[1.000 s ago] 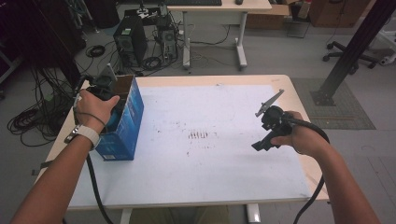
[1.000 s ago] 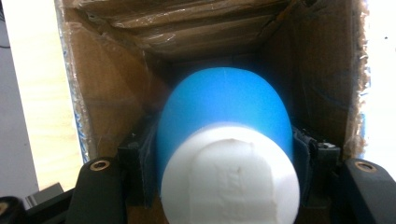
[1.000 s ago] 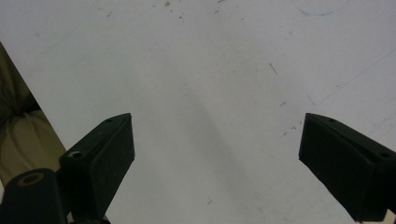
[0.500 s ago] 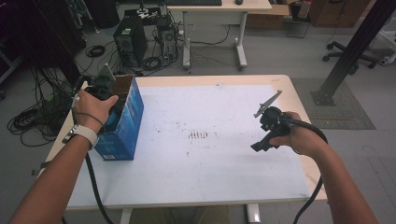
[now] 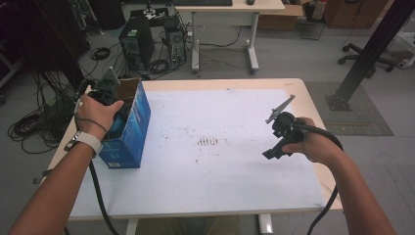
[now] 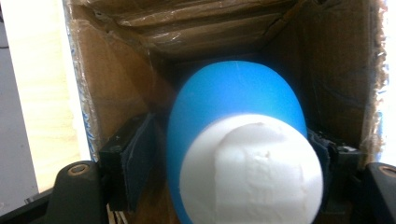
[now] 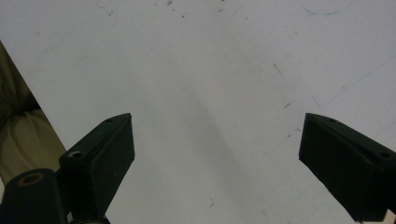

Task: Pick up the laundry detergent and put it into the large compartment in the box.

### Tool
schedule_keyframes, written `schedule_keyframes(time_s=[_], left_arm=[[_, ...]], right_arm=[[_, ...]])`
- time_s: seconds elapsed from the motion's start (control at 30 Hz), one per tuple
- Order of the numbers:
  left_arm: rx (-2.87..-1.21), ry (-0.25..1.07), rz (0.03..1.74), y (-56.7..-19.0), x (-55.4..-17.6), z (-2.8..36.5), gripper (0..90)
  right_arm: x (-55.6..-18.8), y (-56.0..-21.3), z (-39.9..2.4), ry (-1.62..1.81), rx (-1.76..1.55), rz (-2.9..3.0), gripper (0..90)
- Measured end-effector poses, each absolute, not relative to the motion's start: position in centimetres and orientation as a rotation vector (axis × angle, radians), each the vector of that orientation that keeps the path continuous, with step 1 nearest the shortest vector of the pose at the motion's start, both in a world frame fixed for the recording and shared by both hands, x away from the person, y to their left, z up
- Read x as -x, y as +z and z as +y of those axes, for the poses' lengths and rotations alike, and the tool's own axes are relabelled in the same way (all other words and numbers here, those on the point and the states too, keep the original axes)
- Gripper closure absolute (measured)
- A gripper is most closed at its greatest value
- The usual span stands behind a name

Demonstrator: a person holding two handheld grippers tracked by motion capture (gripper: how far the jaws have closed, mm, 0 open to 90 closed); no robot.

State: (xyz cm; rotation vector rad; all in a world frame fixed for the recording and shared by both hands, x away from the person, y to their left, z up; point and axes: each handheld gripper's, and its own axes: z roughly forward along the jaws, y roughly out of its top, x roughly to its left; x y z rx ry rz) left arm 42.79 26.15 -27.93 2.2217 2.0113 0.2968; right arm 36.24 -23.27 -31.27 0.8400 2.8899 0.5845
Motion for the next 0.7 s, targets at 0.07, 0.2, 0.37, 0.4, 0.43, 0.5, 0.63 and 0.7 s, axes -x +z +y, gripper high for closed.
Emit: schedule_keyframes(time_s=[0.07,0.2,0.37,0.4,0.43,0.5,0.63,0.7], left_arm=[[-2.231,0.297,2.007,-27.93,-42.81,26.10,25.1],[-2.230,0.293,2.007,-27.93,-42.81,26.13,24.5],[-2.238,0.290,2.004,-27.87,-42.78,26.10,24.1],[-2.238,0.291,2.002,-27.88,-42.77,26.07,23.9],[-2.239,0.291,2.002,-27.86,-42.76,26.06,23.9],[-2.233,0.291,2.006,-27.83,-42.73,26.05,23.8],[-2.221,0.289,2.004,-27.68,-42.65,26.12,23.6],[-2.224,0.285,1.995,-27.62,-42.63,26.17,23.6]], right_arm=[[-36.23,-31.23,-23.26,0.587,-0.835,2.890,10.7],[-36.19,-31.20,-23.28,0.589,-0.839,2.888,10.7],[-36.16,-31.25,-23.32,0.585,-0.838,2.889,10.7],[-36.16,-31.26,-23.32,0.589,-0.838,2.888,10.7],[-36.16,-31.24,-23.31,0.588,-0.838,2.889,10.7],[-36.15,-31.21,-23.27,0.587,-0.836,2.889,10.7],[-36.13,-31.16,-23.24,0.593,-0.836,2.887,10.7],[-36.13,-31.11,-23.25,0.590,-0.833,2.888,10.7]])
